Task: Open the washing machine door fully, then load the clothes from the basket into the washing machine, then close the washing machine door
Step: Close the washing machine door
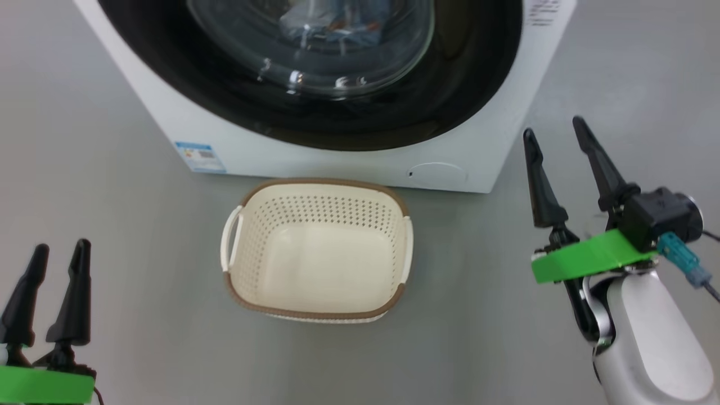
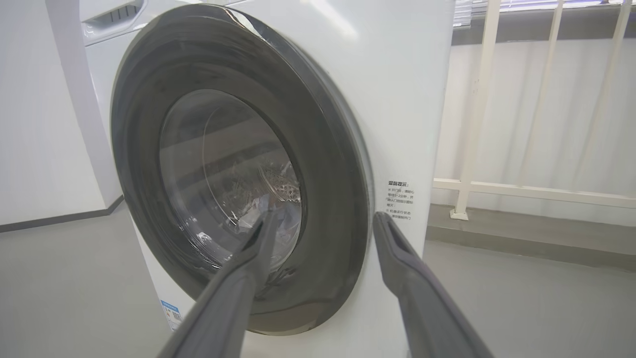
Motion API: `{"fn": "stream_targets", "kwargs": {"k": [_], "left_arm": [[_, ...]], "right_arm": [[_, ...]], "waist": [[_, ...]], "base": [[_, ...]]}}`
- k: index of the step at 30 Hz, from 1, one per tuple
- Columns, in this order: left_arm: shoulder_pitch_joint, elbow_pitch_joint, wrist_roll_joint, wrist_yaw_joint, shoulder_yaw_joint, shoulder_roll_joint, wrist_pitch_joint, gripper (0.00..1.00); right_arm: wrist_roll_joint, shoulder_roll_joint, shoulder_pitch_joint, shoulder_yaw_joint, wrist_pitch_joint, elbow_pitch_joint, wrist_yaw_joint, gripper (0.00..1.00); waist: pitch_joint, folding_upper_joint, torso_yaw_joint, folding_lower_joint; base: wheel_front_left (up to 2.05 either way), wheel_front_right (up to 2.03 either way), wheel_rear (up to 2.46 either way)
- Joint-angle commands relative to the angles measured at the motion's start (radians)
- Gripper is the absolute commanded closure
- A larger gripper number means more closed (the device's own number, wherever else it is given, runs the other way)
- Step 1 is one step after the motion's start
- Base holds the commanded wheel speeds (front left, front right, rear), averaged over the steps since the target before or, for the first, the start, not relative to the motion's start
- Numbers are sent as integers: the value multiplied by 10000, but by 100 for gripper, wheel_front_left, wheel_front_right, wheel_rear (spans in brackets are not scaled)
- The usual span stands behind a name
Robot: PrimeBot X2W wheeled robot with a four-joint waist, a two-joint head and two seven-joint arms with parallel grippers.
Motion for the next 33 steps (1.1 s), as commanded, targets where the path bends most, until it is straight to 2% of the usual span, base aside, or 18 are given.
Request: {"fn": "stream_targets", "kwargs": {"k": [1, 10, 20, 33], "left_arm": [[-63, -230, 159, -50, 496, 327, -65, 0], [265, -259, 361, -50, 595, 102, -65, 0], [497, -174, 521, -50, 690, -195, -65, 0], [734, -294, 326, -50, 637, -337, -65, 0]], "right_arm": [[102, 124, 320, 271, -100, -457, -29, 0], [503, 124, 1318, 430, -107, -1083, -29, 0], [822, 38, 2181, 344, -114, -1564, -29, 0], [1145, -102, 3089, 89, -120, -1932, -29, 0]], "waist": [[-551, -1, -618, 1], [-939, -1, -1305, 1], [-1396, -1, -1778, 1], [-1680, -1, -2063, 1]], "base": [[0, 0, 0], [0, 0, 0], [0, 0, 0], [0, 0, 0]]}}
